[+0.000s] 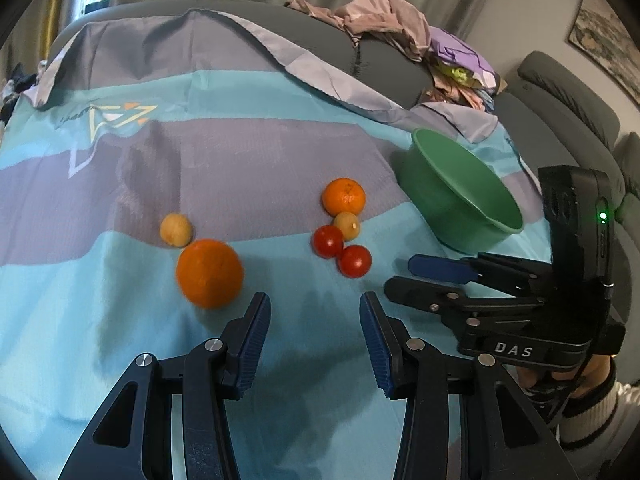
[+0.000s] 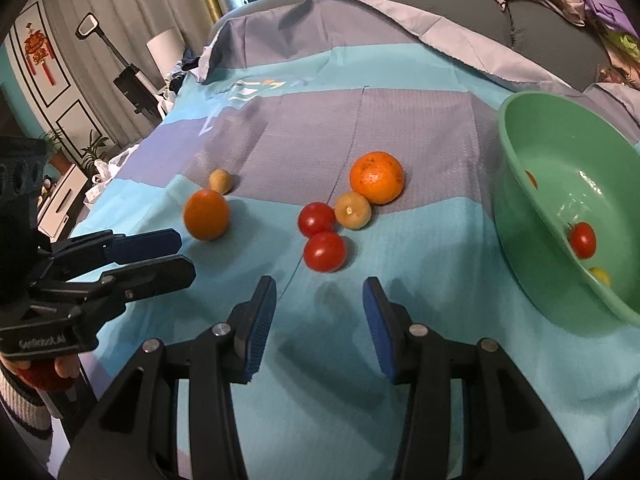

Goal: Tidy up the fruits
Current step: 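Grasp a cherry tomato with the left tool while the right tool grasps another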

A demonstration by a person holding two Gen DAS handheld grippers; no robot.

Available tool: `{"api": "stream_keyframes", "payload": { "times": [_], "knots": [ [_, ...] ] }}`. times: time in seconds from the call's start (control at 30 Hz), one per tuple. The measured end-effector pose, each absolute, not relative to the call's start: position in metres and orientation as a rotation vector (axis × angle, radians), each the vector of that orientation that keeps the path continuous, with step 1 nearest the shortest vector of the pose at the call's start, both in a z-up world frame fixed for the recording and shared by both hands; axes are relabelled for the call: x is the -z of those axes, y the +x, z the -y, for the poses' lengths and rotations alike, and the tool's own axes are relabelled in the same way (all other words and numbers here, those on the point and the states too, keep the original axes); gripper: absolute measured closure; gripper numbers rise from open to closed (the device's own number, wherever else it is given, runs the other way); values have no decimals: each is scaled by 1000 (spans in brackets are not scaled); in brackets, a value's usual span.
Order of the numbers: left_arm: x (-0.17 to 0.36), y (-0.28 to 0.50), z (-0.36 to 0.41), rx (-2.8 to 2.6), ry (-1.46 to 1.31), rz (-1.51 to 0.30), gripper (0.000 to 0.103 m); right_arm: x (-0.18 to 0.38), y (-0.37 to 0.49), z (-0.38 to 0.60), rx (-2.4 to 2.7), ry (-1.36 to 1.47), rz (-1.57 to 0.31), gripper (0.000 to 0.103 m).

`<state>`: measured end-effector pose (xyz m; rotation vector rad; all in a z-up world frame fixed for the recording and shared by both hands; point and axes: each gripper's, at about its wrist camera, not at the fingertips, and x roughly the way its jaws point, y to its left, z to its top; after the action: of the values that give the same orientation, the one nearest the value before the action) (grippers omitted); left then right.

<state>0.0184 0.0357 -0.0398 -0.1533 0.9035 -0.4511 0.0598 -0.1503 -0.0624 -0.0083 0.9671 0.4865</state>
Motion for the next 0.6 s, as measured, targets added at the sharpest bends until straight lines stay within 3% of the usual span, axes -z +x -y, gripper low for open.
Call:
{"api": "stream_keyframes", "payload": {
  "times": [0.6],
  "knots": [
    [49,35,-34,456,-145,-925,58,79,83,134,-493,-82,-1013,59]
  ]
}}
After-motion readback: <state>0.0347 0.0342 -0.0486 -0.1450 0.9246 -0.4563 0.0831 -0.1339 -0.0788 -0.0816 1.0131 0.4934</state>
